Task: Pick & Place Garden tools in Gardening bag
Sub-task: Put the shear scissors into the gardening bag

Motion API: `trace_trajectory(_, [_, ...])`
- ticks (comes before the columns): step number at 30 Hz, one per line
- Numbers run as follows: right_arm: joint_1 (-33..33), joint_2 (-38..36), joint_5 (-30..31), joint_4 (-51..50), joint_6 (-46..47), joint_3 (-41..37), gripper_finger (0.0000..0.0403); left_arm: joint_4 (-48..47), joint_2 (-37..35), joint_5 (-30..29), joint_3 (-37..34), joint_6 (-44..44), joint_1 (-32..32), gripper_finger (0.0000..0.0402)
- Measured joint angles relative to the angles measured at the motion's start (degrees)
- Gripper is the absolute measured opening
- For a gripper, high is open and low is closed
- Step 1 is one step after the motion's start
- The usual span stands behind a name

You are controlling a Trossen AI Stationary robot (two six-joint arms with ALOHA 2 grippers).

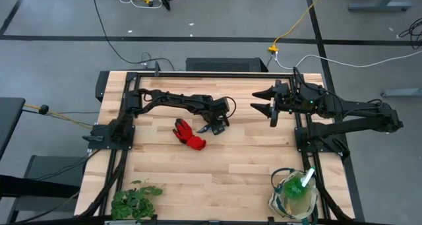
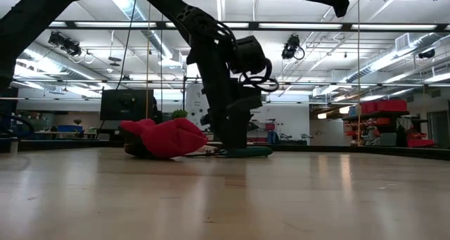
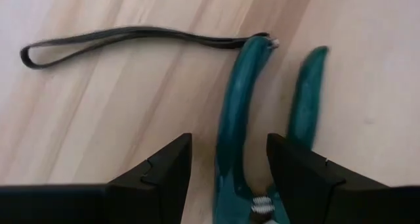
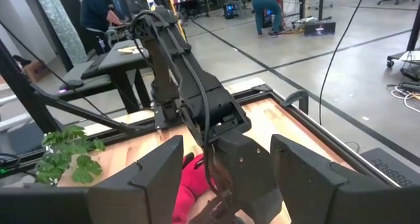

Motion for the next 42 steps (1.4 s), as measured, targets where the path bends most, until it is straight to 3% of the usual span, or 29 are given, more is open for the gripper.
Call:
trace_trajectory(11, [0.02, 0.00, -0.02, -0.54, 0.52, 0.00, 0.0230, -0.20, 0.18, 0.04, -0.03, -0.55, -0.07, 0.0187])
trace_trajectory(30, [0.02, 0.00, -0.02, -0.51, 1.27, 0.00, 0.0230, -0.19, 0.22, 1.18, -0.03, -2.33, -0.04, 0.0081])
trace_trajectory(42, [0.02, 0.00, -0.02, -0.64, 1.25, 0.00, 0.0230, 0.78, 0.26, 2.17, -0.03, -3.41, -0.02, 0.0068])
